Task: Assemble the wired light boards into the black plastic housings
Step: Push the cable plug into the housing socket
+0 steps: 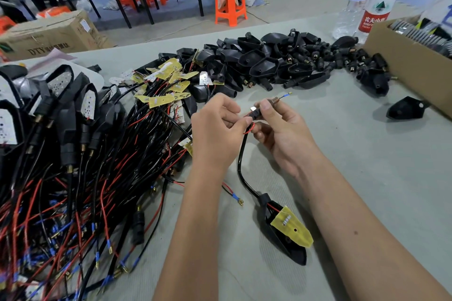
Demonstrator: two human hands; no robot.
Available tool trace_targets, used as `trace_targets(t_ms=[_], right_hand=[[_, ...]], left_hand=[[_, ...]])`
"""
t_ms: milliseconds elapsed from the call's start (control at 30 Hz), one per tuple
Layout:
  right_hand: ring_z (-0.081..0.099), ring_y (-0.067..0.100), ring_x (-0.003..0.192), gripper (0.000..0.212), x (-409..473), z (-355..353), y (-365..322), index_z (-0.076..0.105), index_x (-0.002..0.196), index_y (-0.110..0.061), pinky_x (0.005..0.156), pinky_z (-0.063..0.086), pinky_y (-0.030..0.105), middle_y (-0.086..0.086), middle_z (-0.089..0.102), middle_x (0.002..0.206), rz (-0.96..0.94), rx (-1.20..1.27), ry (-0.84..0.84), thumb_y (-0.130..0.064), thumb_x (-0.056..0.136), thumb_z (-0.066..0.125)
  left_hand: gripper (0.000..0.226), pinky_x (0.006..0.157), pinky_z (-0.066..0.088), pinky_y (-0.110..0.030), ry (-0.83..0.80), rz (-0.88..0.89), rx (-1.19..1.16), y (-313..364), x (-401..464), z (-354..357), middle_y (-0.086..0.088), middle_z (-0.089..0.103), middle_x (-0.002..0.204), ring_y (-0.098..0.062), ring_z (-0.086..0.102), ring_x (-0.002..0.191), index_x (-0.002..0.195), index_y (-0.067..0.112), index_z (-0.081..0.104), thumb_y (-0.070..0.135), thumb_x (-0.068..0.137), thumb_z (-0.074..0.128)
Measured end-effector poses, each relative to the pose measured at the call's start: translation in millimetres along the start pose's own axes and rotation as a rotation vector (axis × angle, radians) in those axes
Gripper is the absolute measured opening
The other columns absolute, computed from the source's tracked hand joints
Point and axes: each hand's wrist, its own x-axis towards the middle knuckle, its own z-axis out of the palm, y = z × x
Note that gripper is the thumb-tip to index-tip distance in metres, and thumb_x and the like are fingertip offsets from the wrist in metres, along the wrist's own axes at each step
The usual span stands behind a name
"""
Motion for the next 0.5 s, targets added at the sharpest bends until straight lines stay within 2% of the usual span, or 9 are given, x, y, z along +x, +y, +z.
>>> trace_targets(t_ms=[100,167,267,367,433,500], right_hand=[[0.065,0.012,0.062,0.008,0,0,-1,0.067,0.101,-0.012,0.059,0.054,0.020,0.004,0.071,0.081,-0.028,-0.014,0.009,-0.019,0.101,0.065],[0.065,0.012,0.064,0.006,0,1,-1,0.068,0.102,-0.012,0.061,0.055,0.021,0.004,0.070,0.081,-0.071,-0.038,0.053,-0.018,0.101,0.066],[0.068,0.012,0.066,0.004,1,2,1,0.068,0.100,-0.014,0.064,0.056,0.021,0.003,0.069,0.081,-0.135,-0.027,0.149,-0.017,0.101,0.066],[0.070,0.013,0.070,0.006,1,2,1,0.069,0.096,-0.019,0.065,0.056,0.021,0.003,0.069,0.084,-0.179,-0.024,0.196,-0.016,0.100,0.067],[0.069,0.013,0.070,0.006,0,2,1,0.071,0.097,-0.019,0.066,0.057,0.021,0.001,0.068,0.082,-0.201,-0.048,0.181,-0.016,0.100,0.067],[0.068,0.011,0.069,0.006,-1,3,0,0.071,0.098,-0.018,0.066,0.057,0.021,0.000,0.068,0.080,-0.202,-0.056,0.166,-0.015,0.100,0.067]], left_hand=[[0.016,0.059,0.049,-0.012,0.018,-0.027,-0.037,2,-2,0,0.007,0.072,0.067,-0.003,0.069,0.062,0.082,0.016,0.070,0.014,0.081,0.086],[0.009,0.065,0.054,-0.016,-0.006,-0.064,-0.091,3,-2,1,0.007,0.074,0.070,-0.004,0.071,0.068,0.083,0.017,0.076,0.014,0.083,0.084],[0.014,0.083,0.061,-0.032,-0.019,-0.243,-0.198,5,-3,4,0.004,0.078,0.080,-0.007,0.074,0.081,0.097,0.021,0.077,0.026,0.085,0.083],[0.023,0.088,0.060,-0.045,0.037,-0.380,-0.239,4,-2,9,0.000,0.077,0.081,-0.016,0.074,0.083,0.095,0.022,0.075,0.036,0.081,0.085],[0.018,0.087,0.061,-0.045,0.070,-0.422,-0.304,6,-3,12,-0.002,0.077,0.078,-0.016,0.073,0.079,0.090,0.019,0.077,0.029,0.079,0.088],[0.014,0.085,0.061,-0.038,0.114,-0.459,-0.400,9,-3,13,-0.004,0.078,0.080,-0.014,0.073,0.078,0.089,0.016,0.079,0.017,0.079,0.088]])
